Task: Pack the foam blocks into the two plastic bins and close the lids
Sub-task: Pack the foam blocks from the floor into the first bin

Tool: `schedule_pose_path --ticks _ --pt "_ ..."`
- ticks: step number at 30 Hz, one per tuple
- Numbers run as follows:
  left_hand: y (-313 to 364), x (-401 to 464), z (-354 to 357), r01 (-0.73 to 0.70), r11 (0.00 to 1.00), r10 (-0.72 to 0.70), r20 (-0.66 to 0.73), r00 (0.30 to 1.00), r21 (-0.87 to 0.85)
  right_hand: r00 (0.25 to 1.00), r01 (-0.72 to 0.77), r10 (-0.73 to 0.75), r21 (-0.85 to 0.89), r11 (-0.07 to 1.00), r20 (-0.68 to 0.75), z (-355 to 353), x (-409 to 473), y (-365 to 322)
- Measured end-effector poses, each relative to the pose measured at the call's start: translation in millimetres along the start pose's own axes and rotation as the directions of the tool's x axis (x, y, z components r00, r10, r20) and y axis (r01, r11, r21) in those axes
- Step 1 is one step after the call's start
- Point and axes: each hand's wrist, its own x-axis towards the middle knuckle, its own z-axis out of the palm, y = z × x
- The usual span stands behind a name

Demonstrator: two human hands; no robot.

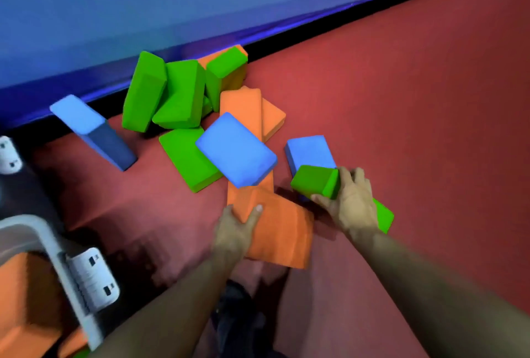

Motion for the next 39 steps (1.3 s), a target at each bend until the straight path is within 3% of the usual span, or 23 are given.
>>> schedule_pose_path --ticks 1,4,9,16,21,26,31,34,36,39 --pt "60 -48 -37 -0.049 0.999 0.048 -0.072 0.996 -0.007 1.000 0.012 -0.011 0.037 0.999 -0.029 -20 -5 -12" --pt "120 -107 -108 -0.207 0.978 0.197 -0.167 0.966 -0.041 0.992 0.071 -0.055 0.148 0.987 -0.112 -74 -21 -55" --pt "146 -189 -245 -0.314 0.949 0.298 -0.361 0.884 0.014 0.961 0.258 -0.227 0.230 0.938 -0.155 -123 -65 -155" --pt "64 -304 -452 -0.275 0.961 0.198 -0.651 0.732 -0.017 0.843 0.531 -0.524 0.333 0.779 -0.118 -119 -158 -334" --pt "-45 -385 -563 -0.127 0.991 0.050 -0.801 0.596 -0.033 0.680 0.688 -0.733 0.357 0.632 -0.014 -82 -245 -441" --pt "-133 -415 -591 0.047 0.993 -0.115 -0.832 0.542 -0.107 0.495 0.798 -0.862 0.336 0.501 0.109 -39 -311 -493" --pt "-174 -388 -573 -0.001 0.927 -0.320 -0.793 0.519 -0.375 0.303 0.902 -0.922 0.239 0.360 0.241 3 -351 -505" --pt "-187 -364 -561 0.106 0.845 -0.489 -0.679 0.548 -0.524 0.327 0.902 -0.894 0.182 0.393 0.307 25 -354 -502" --pt "-195 -353 -555 0.262 0.799 -0.581 -0.583 0.568 -0.541 0.378 0.870 -0.834 0.154 0.468 0.402 36 -350 -498" --pt "-212 -354 -558 0.445 0.743 -0.666 -0.487 0.565 -0.500 0.369 0.858 -0.738 0.099 0.504 0.565 47 -344 -492"
